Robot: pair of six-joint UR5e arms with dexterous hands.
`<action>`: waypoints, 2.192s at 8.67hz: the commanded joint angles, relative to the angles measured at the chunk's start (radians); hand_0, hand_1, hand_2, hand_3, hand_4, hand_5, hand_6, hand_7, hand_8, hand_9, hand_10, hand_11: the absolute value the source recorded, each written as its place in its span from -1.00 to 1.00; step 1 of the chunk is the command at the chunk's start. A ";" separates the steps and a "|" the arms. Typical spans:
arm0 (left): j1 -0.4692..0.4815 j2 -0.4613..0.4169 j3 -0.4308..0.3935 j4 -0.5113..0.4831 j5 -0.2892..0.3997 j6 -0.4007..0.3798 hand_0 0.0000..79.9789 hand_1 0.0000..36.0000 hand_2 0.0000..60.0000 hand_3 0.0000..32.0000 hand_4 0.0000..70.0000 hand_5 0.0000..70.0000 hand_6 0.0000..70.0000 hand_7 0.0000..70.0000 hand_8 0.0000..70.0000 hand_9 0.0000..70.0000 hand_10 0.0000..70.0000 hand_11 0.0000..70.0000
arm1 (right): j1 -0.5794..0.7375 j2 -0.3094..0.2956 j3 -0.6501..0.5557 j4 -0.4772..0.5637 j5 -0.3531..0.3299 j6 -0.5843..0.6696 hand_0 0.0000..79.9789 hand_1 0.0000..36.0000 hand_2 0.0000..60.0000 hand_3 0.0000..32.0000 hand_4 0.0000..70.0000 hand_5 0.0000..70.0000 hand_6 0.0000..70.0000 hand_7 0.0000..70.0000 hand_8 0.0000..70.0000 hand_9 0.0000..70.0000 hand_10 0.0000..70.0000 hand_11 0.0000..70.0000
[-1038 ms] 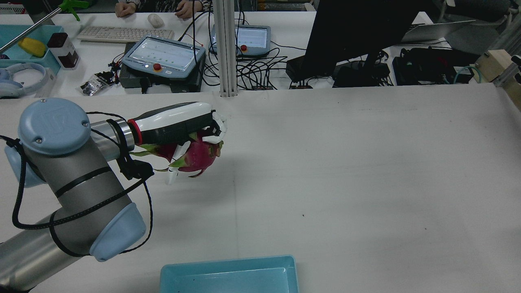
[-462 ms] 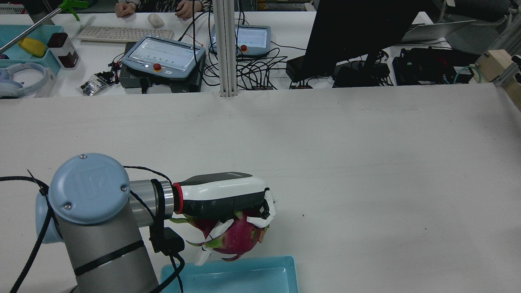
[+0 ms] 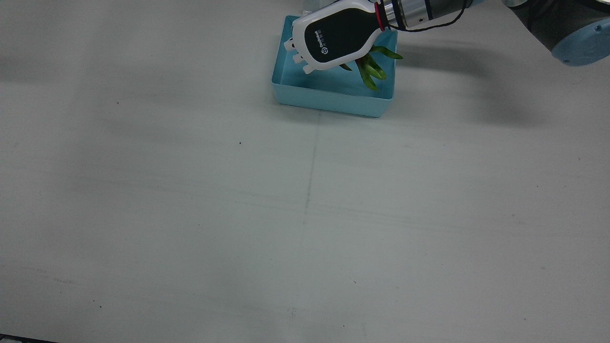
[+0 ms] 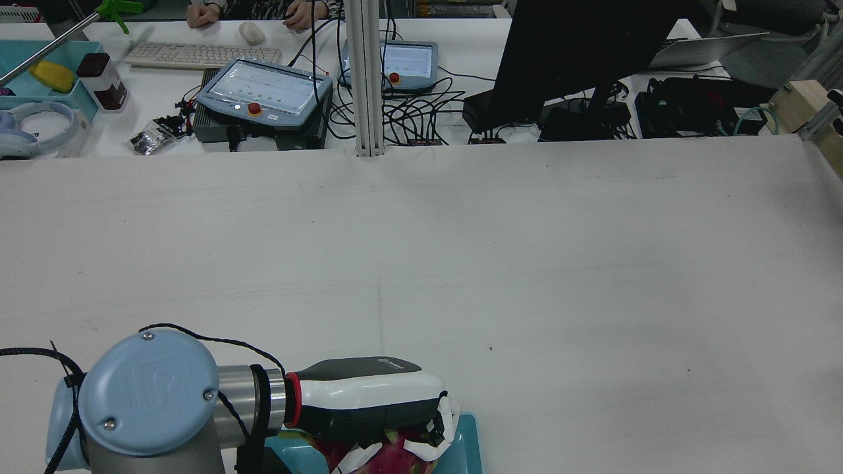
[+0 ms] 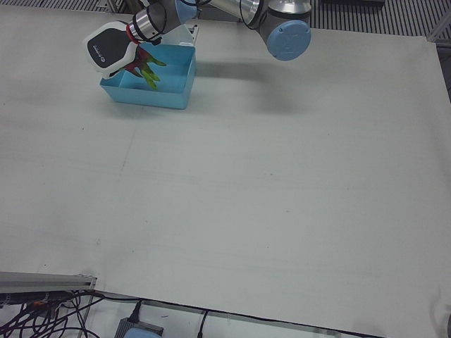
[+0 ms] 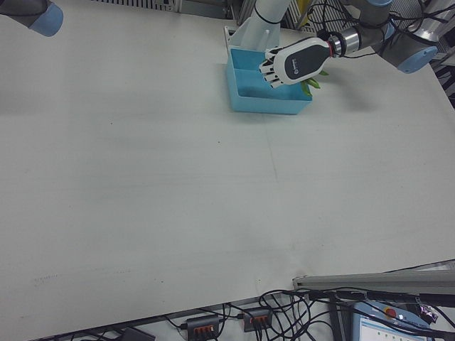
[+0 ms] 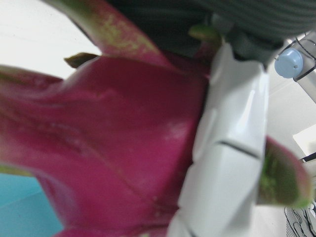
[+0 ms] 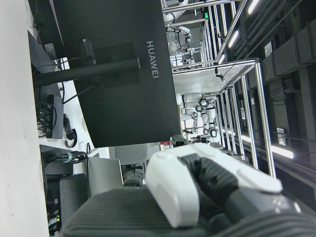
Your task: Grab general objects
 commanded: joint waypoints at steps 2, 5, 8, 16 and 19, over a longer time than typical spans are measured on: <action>0.009 0.042 -0.033 0.029 0.036 0.001 1.00 1.00 1.00 -1.00 1.00 1.00 0.81 1.00 0.53 1.00 0.49 1.00 | 0.001 0.000 0.000 0.000 0.000 0.000 -1.00 -1.00 -1.00 -1.00 -1.00 -1.00 -1.00 -1.00 -1.00 -1.00 -1.00 -1.00; 0.009 0.042 -0.053 0.049 0.040 0.001 0.32 -0.51 -1.00 0.45 -0.94 0.06 -1.00 -0.75 -0.88 -0.85 -0.95 -0.88 | 0.001 0.000 0.000 0.000 0.000 0.000 -1.00 -1.00 -1.00 -1.00 -1.00 -1.00 -1.00 -1.00 -1.00 -1.00 -1.00 -1.00; -0.005 0.041 -0.100 0.087 0.037 0.001 0.41 -0.26 -1.00 0.85 -1.00 -0.03 -1.00 -0.80 -0.98 -0.92 -1.00 -0.95 | 0.000 0.000 0.000 0.000 0.000 0.000 -1.00 -1.00 -1.00 -1.00 -1.00 -1.00 -1.00 -1.00 -1.00 -1.00 -1.00 -1.00; -0.618 0.169 0.241 -0.444 0.023 -0.313 0.46 -0.33 -1.00 -0.23 -0.78 0.44 -0.88 -0.45 -0.54 -0.80 -0.85 -0.74 | 0.000 0.000 0.000 0.000 0.000 0.000 -1.00 -1.00 -1.00 -1.00 -1.00 -1.00 -1.00 -1.00 -1.00 -1.00 -1.00 -1.00; -0.644 0.388 0.315 -0.758 -0.226 -0.486 1.00 0.60 -1.00 -0.56 -0.55 0.61 -0.83 -0.53 -0.96 -0.89 -0.92 -0.79 | 0.001 0.000 0.000 0.000 0.000 0.000 -1.00 -1.00 -1.00 -1.00 -1.00 -1.00 -1.00 -1.00 -1.00 -1.00 -1.00 -1.00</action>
